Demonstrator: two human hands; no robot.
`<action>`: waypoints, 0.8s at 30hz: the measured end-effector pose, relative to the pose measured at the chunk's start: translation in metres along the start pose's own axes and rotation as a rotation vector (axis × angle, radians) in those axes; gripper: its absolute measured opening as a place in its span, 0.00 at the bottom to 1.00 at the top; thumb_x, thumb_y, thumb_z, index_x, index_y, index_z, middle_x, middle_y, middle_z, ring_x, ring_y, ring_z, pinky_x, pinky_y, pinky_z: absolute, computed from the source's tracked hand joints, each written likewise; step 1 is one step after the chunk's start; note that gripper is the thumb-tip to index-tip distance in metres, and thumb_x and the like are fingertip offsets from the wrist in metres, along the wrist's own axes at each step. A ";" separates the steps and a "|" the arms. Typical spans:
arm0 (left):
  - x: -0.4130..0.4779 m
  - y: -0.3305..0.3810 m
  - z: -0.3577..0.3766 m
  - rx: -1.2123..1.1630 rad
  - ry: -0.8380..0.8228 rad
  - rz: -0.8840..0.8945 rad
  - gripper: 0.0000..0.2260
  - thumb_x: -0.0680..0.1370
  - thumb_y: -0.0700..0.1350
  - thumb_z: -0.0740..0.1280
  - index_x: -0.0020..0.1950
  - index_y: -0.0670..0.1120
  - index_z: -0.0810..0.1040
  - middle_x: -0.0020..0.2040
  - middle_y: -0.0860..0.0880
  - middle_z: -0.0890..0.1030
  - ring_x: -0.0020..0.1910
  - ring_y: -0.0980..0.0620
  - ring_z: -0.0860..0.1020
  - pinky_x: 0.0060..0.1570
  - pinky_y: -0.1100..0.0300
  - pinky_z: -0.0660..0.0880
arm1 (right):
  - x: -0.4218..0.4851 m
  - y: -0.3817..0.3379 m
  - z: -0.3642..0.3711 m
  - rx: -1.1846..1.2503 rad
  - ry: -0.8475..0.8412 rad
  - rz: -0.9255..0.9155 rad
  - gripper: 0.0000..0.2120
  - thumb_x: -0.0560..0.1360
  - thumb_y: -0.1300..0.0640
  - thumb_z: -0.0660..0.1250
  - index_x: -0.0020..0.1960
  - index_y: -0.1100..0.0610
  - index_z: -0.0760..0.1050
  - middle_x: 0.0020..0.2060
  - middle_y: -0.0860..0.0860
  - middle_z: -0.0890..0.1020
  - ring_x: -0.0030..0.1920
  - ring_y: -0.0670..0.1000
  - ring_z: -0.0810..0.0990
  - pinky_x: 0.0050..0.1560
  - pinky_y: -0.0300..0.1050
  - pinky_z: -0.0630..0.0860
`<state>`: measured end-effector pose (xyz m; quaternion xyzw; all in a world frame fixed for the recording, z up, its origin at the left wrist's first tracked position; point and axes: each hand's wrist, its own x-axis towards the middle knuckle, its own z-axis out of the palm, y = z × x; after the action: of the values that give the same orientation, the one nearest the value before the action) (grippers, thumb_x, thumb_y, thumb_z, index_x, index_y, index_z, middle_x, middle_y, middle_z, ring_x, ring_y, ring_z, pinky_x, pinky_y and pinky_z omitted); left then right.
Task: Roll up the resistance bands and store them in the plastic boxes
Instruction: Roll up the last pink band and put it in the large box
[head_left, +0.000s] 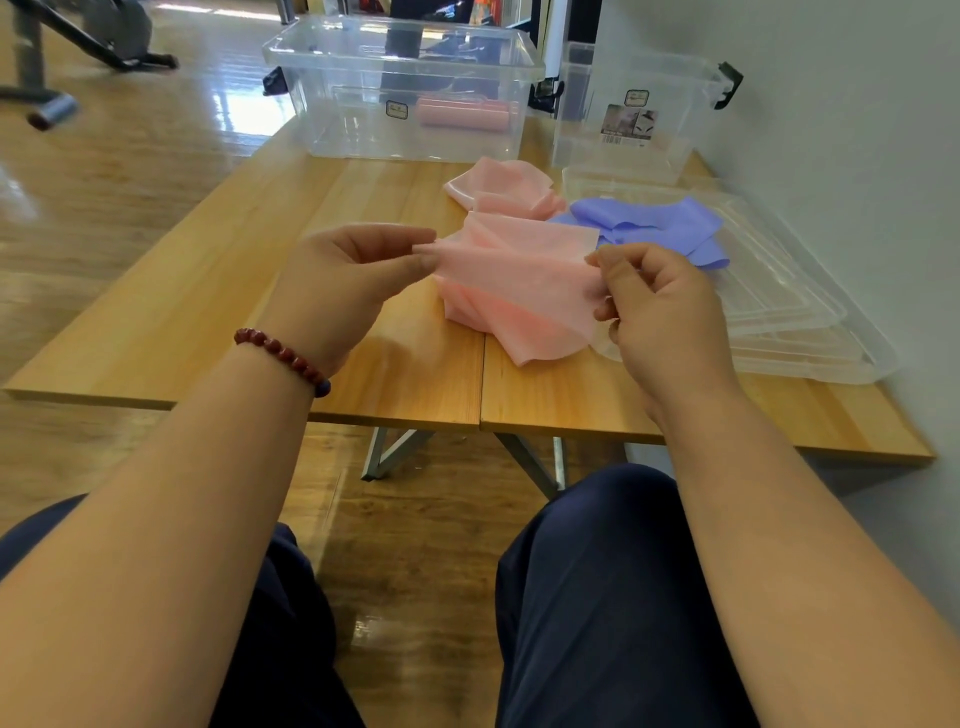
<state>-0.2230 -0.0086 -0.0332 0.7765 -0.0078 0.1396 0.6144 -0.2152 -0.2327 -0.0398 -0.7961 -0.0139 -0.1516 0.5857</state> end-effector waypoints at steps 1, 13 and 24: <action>0.000 0.000 0.000 0.010 0.000 -0.001 0.06 0.76 0.45 0.71 0.51 0.56 0.81 0.48 0.58 0.83 0.50 0.64 0.79 0.52 0.65 0.76 | -0.001 -0.001 0.000 0.008 -0.019 0.007 0.02 0.78 0.49 0.68 0.50 0.46 0.77 0.42 0.44 0.81 0.40 0.38 0.78 0.42 0.37 0.75; 0.001 0.000 0.001 0.012 0.022 -0.004 0.04 0.78 0.46 0.69 0.47 0.56 0.81 0.48 0.55 0.83 0.54 0.54 0.80 0.53 0.59 0.79 | -0.001 -0.001 -0.001 -0.033 0.007 -0.002 0.05 0.78 0.49 0.68 0.52 0.48 0.80 0.46 0.45 0.81 0.43 0.40 0.76 0.42 0.34 0.73; 0.000 0.001 0.000 -0.011 0.038 -0.017 0.03 0.77 0.46 0.70 0.46 0.54 0.81 0.47 0.54 0.83 0.49 0.57 0.80 0.51 0.61 0.78 | -0.004 -0.002 -0.001 0.064 0.014 0.030 0.01 0.77 0.50 0.70 0.47 0.46 0.79 0.38 0.41 0.81 0.35 0.36 0.75 0.38 0.34 0.72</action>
<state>-0.2233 -0.0084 -0.0321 0.7705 0.0098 0.1488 0.6197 -0.2202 -0.2326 -0.0387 -0.7761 -0.0027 -0.1476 0.6131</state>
